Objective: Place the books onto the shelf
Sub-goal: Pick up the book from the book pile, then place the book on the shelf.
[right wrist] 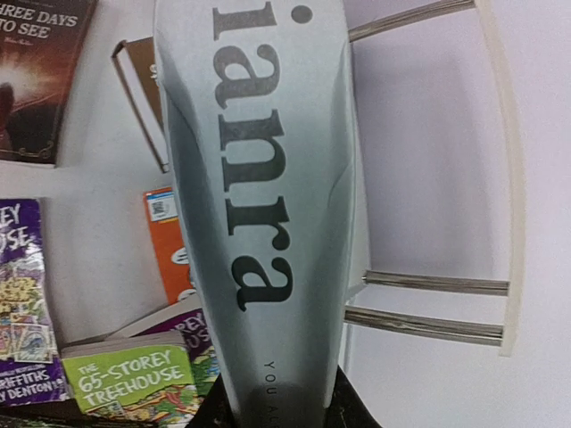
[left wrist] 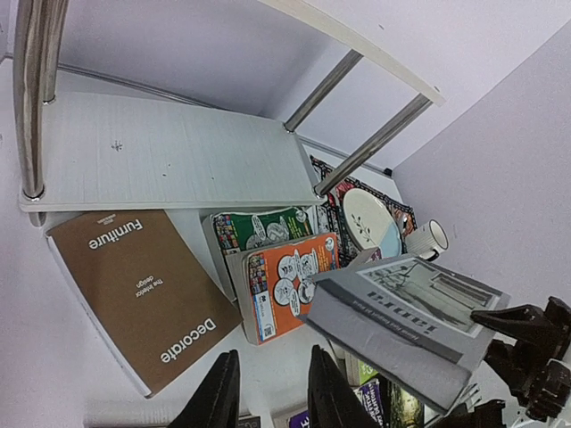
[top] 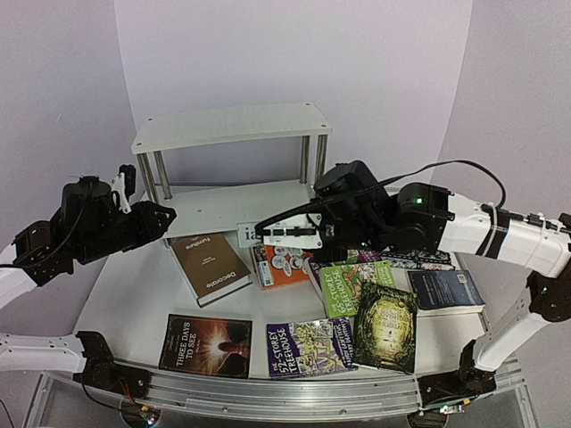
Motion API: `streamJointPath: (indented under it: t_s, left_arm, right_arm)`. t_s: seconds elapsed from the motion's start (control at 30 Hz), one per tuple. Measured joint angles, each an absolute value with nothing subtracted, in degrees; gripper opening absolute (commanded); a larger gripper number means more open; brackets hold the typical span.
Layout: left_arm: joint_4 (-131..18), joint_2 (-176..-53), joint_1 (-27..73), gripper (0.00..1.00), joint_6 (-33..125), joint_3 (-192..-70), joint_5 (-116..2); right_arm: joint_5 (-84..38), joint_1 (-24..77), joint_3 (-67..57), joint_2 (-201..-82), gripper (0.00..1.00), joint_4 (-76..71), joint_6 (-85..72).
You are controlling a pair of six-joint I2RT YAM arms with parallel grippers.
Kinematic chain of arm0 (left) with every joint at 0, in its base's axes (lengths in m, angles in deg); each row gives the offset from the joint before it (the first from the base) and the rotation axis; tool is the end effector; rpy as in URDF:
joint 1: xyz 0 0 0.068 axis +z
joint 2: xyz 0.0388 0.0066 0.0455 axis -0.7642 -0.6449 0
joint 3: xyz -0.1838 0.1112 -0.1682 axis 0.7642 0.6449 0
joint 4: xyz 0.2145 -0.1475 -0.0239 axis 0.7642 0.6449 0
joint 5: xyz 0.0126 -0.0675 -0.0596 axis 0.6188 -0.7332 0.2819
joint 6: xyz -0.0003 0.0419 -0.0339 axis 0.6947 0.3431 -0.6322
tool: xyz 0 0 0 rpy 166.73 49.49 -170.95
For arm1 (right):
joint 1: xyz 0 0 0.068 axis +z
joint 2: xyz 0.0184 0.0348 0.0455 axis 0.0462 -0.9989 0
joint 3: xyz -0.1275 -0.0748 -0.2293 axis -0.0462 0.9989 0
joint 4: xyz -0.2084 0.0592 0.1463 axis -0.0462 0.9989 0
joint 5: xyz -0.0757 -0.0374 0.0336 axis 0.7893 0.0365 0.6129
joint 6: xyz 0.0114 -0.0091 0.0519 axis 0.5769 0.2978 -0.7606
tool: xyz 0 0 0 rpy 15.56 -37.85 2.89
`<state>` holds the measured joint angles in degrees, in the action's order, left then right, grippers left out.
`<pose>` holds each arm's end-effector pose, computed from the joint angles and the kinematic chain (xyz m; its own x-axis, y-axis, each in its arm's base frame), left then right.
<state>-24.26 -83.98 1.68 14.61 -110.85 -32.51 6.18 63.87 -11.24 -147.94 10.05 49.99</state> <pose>0.1183 -0.1170 0.3490 -0.5565 -0.3591 -0.7493 0.2232 0.8040 -0.5511 0.1557 0.3251 0.3770 0.4590 -0.7217 -0.5181 -0.5575 0.2200 -0.8005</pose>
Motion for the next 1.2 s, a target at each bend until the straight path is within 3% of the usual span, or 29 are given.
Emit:
streamJointPath:
  t_s: [0.4,1.2]
  left_arm:
    - [-23.44,-79.05,1.68,0.27,10.96,-108.11,-27.62]
    - [-23.44,-82.46,1.68,0.23,9.41,-108.29,-24.47]
  right_arm:
    - [13.70,61.46,-18.99,-151.49,0.13,-3.12,65.51]
    - [1.02,45.23,-50.53,-179.47,0.16,-16.95,77.10]
